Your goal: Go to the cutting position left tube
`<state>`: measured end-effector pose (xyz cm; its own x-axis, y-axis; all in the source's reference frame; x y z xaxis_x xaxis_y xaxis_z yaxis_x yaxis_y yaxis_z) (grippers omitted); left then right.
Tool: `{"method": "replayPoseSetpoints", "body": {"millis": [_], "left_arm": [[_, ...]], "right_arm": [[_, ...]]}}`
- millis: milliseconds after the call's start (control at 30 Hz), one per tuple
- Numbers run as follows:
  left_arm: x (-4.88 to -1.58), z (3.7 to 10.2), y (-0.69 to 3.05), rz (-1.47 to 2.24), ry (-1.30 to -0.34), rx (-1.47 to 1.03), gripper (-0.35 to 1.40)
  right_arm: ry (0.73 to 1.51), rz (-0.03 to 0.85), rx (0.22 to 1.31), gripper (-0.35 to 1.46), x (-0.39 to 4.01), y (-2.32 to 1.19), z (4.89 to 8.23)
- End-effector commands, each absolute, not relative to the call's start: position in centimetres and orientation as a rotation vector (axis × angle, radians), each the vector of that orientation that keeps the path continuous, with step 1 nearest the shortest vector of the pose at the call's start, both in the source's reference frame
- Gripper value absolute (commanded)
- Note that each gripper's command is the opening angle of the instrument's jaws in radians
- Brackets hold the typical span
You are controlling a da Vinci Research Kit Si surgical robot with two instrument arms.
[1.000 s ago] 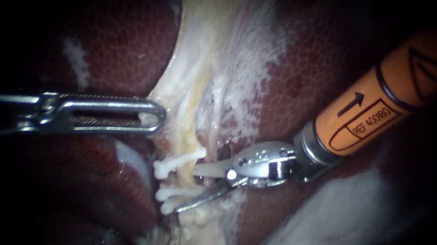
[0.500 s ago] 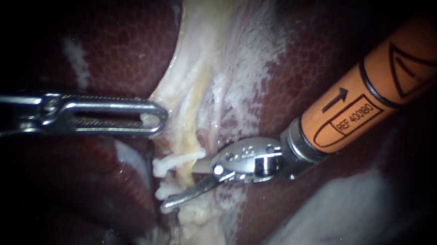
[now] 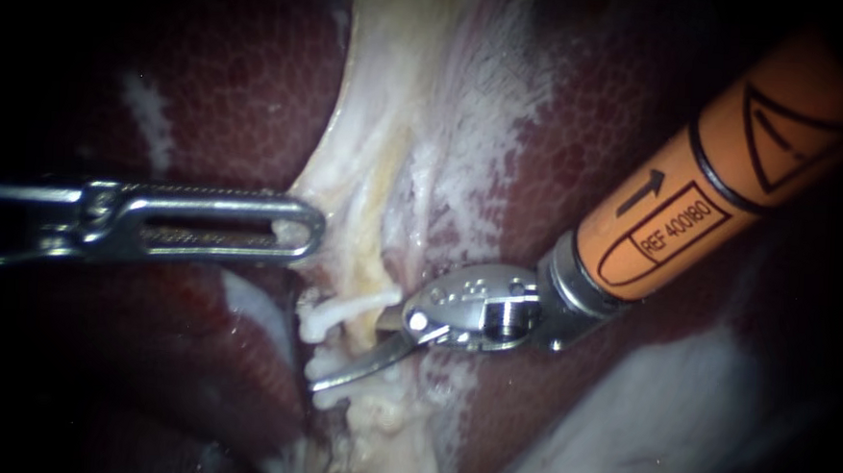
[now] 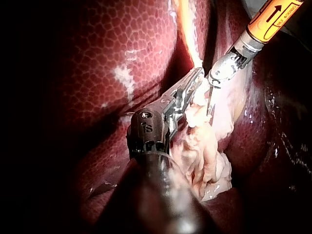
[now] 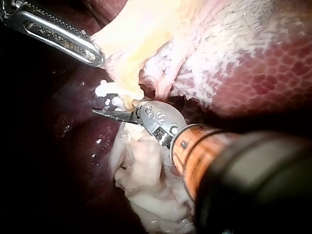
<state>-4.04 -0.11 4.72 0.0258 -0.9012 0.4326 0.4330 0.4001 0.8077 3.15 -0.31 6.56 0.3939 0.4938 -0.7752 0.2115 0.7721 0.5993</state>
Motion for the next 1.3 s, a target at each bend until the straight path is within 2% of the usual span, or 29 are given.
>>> {"method": "replayPoseSetpoints", "body": {"millis": [33, 433, 867, 1300], "left_arm": [[-4.04, 4.72, -0.11, -1.11, -1.11, 0.534, -0.35], [-4.03, 4.73, -0.11, -1.109, -1.11, 0.534, -0.35], [-4.03, 4.73, -0.11, -1.109, -1.11, 0.534, -0.35], [-4.03, 4.74, -0.11, -1.109, -1.11, 0.534, -0.35]], "right_arm": [[1.177, 0.2, 0.705, 0.72, 3.14, -0.31, 6.56], [1.176, 0.203, 0.71, 0.6, 3.12, -0.31, 6.57], [1.175, 0.205, 0.715, 0.38, 3.11, -0.3, 6.58], [1.173, 0.208, 0.72, 0.38, 3.11, -0.3, 6.59]]}}
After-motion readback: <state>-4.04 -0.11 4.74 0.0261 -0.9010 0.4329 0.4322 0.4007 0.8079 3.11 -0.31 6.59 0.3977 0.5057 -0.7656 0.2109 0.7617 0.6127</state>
